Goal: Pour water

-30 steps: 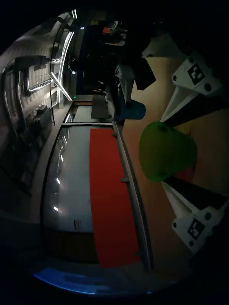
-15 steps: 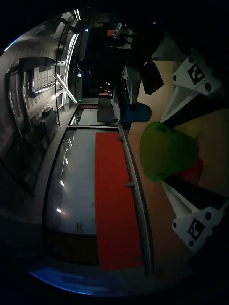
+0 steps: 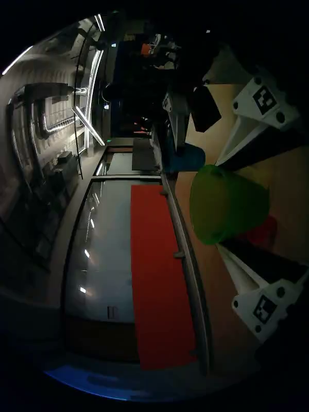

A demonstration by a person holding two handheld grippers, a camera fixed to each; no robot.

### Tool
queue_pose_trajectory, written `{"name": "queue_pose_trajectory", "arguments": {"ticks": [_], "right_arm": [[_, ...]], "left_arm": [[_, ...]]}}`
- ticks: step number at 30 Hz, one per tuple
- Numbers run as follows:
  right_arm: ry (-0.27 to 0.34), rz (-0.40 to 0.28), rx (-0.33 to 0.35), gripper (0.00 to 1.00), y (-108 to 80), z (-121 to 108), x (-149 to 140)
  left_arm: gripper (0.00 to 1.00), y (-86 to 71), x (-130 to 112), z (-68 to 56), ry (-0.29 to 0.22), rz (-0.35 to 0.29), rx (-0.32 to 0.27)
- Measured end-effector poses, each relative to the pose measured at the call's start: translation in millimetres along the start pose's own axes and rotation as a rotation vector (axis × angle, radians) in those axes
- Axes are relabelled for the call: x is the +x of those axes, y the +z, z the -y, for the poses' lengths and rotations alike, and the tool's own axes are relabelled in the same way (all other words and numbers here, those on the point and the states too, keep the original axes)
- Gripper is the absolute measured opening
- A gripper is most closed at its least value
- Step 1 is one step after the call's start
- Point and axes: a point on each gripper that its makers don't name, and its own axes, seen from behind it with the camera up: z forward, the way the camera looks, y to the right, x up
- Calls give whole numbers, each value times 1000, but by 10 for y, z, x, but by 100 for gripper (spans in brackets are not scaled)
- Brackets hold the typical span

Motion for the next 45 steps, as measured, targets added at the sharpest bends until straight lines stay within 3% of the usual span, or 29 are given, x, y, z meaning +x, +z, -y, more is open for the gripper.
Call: {"name": "queue_pose_trajectory", "arguments": {"ticks": [20, 45], "right_arm": [[-86, -5, 22, 93, 97, 83, 157], [-373, 2, 72, 93, 340, 194, 458]], "left_arm": [[85, 71, -96, -118, 17, -12, -28], [85, 194, -214, -296, 11, -10, -70]]}}
